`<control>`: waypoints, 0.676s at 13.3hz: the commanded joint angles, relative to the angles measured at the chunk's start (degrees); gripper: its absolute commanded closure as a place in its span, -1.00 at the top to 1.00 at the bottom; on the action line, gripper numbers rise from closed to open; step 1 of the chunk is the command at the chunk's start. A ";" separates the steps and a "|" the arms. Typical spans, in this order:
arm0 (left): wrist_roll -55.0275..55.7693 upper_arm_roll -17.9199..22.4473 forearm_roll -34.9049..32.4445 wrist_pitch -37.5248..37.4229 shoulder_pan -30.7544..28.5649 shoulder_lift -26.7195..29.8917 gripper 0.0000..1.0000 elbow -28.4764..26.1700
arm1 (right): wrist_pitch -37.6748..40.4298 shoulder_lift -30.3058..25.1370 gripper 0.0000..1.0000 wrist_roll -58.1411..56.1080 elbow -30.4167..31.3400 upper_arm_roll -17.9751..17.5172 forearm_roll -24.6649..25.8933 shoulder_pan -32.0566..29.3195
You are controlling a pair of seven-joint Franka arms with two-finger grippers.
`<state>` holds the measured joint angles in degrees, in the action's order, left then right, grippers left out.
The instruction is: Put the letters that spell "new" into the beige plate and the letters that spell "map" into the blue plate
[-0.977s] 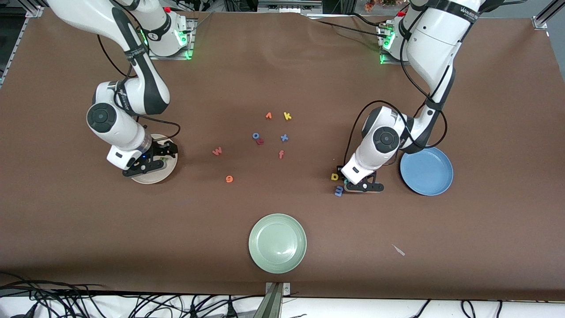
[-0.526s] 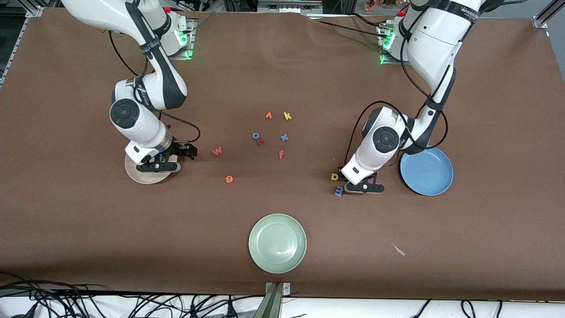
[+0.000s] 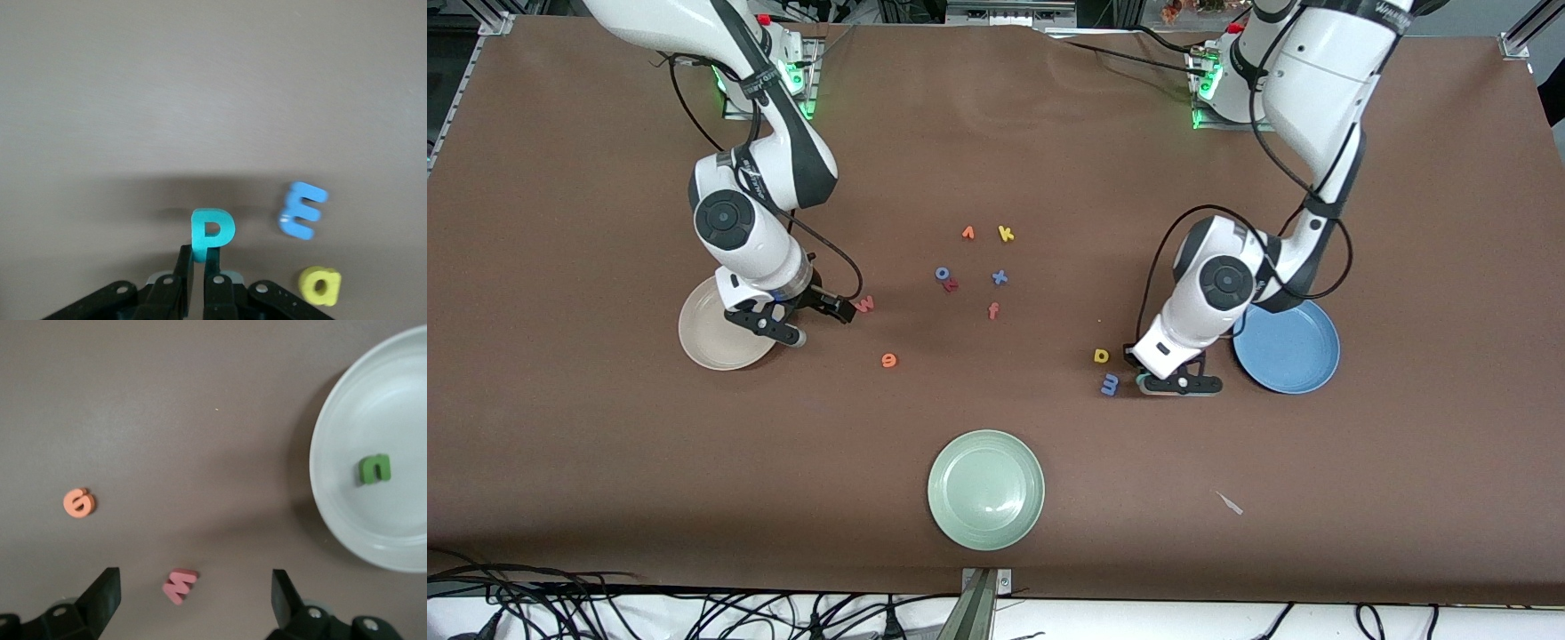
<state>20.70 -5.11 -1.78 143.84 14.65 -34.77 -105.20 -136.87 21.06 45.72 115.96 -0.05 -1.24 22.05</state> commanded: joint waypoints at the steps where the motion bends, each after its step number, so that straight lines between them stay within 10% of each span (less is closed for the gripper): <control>1: -8.96 -0.25 -1.64 -5.40 -6.18 7.50 -1.00 -3.94 | 1.61 2.48 1.00 8.66 -3.45 0.05 -0.52 1.15; 7: -26.14 0.45 -1.64 -5.41 -17.02 12.09 -0.88 -13.01 | 0.47 4.51 1.00 31.15 -4.69 -0.03 -0.52 5.71; 8: -26.15 0.71 -1.64 -5.41 -16.93 12.09 -0.65 -13.01 | 0.03 4.60 1.00 32.58 -4.69 -0.03 -0.61 5.72; 9: -26.15 0.63 -1.64 -5.32 -16.93 12.18 0.05 -13.01 | -0.23 4.60 1.00 32.68 -4.52 -0.03 -0.70 5.72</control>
<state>-5.18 -4.42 -1.99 138.23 -2.95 -24.09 -117.13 -136.80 25.19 76.26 112.37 -0.21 -1.25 27.78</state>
